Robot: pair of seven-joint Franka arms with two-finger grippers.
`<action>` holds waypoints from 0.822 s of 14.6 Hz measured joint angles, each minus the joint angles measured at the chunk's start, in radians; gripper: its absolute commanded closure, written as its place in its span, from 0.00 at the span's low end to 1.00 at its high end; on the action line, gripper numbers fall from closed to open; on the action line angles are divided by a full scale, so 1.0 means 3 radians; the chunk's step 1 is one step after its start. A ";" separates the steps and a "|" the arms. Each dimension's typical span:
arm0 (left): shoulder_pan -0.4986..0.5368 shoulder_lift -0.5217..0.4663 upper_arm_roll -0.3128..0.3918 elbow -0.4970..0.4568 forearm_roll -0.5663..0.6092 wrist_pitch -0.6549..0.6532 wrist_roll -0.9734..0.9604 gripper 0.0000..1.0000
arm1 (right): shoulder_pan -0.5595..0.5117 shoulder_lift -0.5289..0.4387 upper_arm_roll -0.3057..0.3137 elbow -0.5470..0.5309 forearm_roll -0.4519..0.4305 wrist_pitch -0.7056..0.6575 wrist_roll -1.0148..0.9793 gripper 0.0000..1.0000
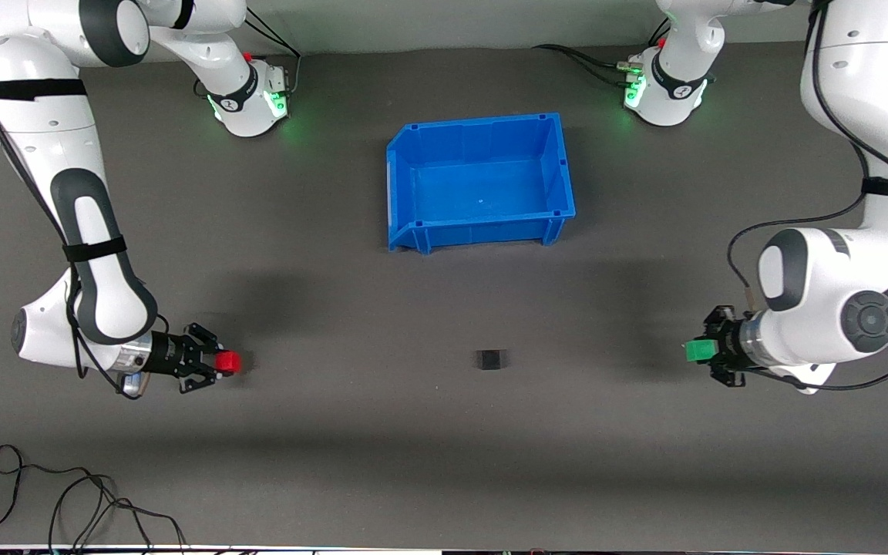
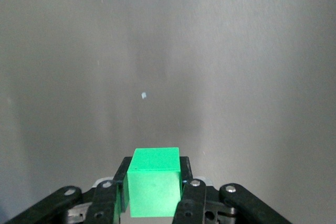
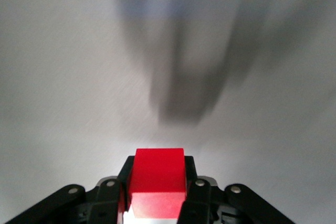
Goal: Attach green and red cubes to black cube
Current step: 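Carry the red cube and green cube toward the black cube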
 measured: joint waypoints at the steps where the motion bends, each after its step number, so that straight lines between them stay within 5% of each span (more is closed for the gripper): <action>1: -0.0039 0.0020 -0.0024 0.0033 -0.0014 0.0002 -0.0077 1.00 | 0.0075 0.0000 0.0001 0.0080 0.0001 0.0000 0.0150 1.00; 12: -0.0826 0.0987 -0.0104 0.0742 -0.0139 0.0599 -0.0702 1.00 | 0.1039 0.0284 0.0016 0.0721 0.0327 0.0287 0.1346 1.00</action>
